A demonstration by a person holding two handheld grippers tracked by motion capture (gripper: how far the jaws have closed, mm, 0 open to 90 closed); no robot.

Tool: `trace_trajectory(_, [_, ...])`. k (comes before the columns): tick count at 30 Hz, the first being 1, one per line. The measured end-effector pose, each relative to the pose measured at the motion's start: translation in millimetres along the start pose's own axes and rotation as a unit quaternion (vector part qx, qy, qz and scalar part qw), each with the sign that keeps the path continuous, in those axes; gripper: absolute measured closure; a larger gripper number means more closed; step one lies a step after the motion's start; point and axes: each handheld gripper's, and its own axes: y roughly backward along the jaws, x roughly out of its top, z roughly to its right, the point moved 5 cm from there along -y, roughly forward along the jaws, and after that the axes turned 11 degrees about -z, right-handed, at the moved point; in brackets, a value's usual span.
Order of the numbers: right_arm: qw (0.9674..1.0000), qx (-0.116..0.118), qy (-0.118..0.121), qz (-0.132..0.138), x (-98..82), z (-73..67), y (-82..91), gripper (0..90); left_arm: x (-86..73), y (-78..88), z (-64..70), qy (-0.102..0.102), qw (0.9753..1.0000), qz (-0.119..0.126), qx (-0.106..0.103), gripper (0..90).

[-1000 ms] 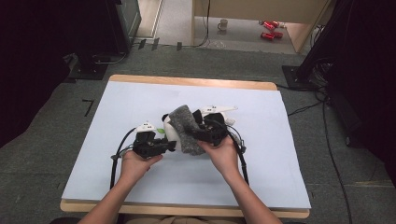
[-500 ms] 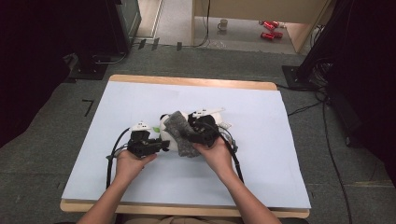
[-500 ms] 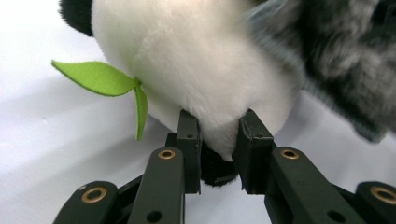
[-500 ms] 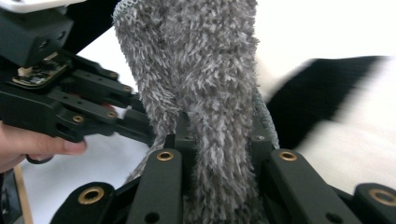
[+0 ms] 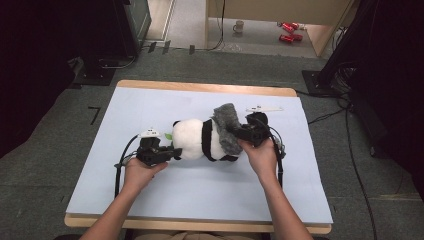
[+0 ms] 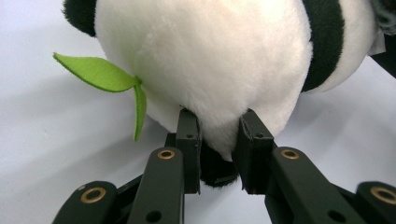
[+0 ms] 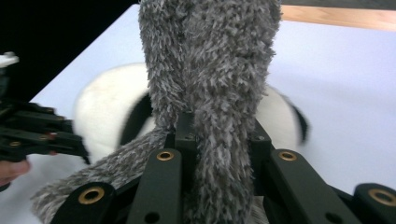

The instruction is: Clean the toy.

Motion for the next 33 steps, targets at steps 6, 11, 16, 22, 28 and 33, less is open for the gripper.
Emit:
trace_trajectory(6, [0.9998, -0.008, -0.02, 0.004, -7.5, 17.2, 4.1, 73.2, 4.0, -1.3, -0.5, -0.001, 1.0, -0.001, -0.008, 73.3])
trace_trajectory(11, [0.9985, -0.037, -0.04, -0.002, -16.5, 37.8, 5.8, 75.0, 5.2, -1.9, -2.3, 0.002, 0.9999, -0.004, -0.014, 72.8])
trace_trajectory(16, [0.9956, -0.062, -0.061, -0.034, -31.3, 51.6, -7.2, 76.2, 4.7, -2.0, -2.8, -0.003, 0.9999, -0.009, -0.012, 72.0])
trace_trajectory(22, [0.9917, -0.074, -0.068, -0.081, -43.0, 61.6, -21.4, 76.1, 3.9, -1.9, -3.8, -0.003, 0.9998, -0.013, -0.012, 71.4])
trace_trajectory(28, [0.9932, -0.07, -0.077, -0.054, -35.4, 67.5, -4.0, 76.6, 4.1, -3.6, -2.9, -0.007, 0.9998, -0.005, -0.016, 69.7])
trace_trajectory(33, [0.995, -0.058, -0.078, -0.023, -27.2, 69.2, 16.2, 76.5, 3.6, -4.0, -2.6, -0.011, 0.9998, -0.007, -0.014, 69.1])
